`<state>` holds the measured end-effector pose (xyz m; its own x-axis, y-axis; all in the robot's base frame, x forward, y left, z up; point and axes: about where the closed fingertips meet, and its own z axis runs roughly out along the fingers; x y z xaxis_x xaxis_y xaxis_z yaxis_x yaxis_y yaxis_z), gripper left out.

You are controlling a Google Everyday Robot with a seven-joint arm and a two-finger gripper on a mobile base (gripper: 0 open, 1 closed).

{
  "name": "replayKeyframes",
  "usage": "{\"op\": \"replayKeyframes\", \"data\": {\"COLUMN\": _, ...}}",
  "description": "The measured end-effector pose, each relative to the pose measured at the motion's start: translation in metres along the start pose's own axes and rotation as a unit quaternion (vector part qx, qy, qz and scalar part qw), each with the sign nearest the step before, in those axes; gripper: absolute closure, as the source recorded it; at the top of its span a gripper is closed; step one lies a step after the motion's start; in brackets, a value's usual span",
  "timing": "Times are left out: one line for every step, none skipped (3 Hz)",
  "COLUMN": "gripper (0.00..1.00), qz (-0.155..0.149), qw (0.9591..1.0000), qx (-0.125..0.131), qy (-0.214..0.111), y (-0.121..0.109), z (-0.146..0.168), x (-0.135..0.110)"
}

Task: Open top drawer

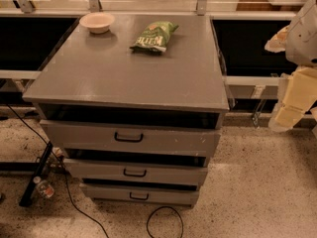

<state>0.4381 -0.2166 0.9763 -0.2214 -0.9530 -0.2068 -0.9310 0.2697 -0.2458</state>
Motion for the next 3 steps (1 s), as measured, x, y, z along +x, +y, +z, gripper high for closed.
{"op": "replayKeyframes", "data": {"gripper": 0.0, "qz": -0.001, "qw": 1.0, "qx": -0.001, "qy": 0.001, "y": 0.0, "z": 0.002, "x": 0.001}}
{"op": "replayKeyframes", "data": {"gripper": 0.0, "qz": -0.013, "qw": 0.9998, "qx": -0.012, "qy": 0.008, "y": 0.001, "z": 0.018, "x": 0.011}}
{"op": "replayKeyframes", "data": {"gripper": 0.0, "qz": -0.015, "qw": 0.9987, "qx": -0.028, "qy": 0.04, "y": -0.002, "z": 0.045, "x": 0.019}}
